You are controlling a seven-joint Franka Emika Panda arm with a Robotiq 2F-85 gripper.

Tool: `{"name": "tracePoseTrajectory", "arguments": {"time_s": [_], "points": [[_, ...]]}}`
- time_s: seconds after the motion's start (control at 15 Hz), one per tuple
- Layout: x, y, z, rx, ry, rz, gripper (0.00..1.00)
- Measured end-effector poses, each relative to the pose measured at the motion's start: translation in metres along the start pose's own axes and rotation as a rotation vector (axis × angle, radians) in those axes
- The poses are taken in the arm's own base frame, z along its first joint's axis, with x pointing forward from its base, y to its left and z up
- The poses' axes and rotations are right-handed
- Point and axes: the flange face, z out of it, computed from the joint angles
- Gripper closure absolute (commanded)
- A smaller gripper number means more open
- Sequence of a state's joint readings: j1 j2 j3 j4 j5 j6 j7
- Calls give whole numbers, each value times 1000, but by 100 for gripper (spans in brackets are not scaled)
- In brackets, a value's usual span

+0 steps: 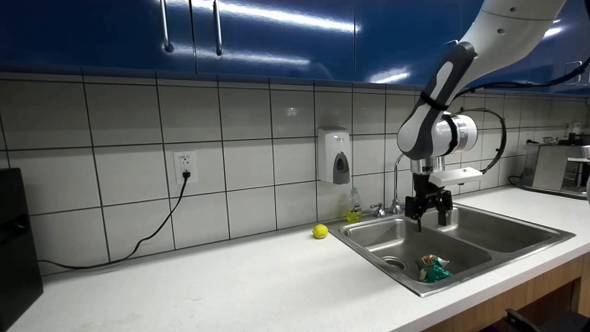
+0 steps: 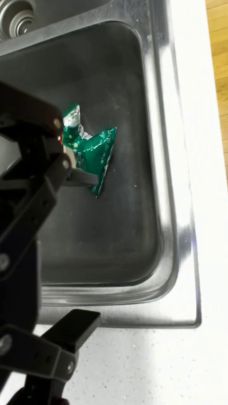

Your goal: Put the snack packet into the sink

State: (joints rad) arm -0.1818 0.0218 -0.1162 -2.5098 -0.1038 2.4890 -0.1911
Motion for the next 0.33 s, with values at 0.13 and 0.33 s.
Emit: {"name": "tracePoseTrajectory", "arguments": {"time_s": [0.13, 0.33], "points": [[-12, -4, -11, -1, -7, -10, 0], [-23, -5, -24, -18, -10, -32, 0]]}}
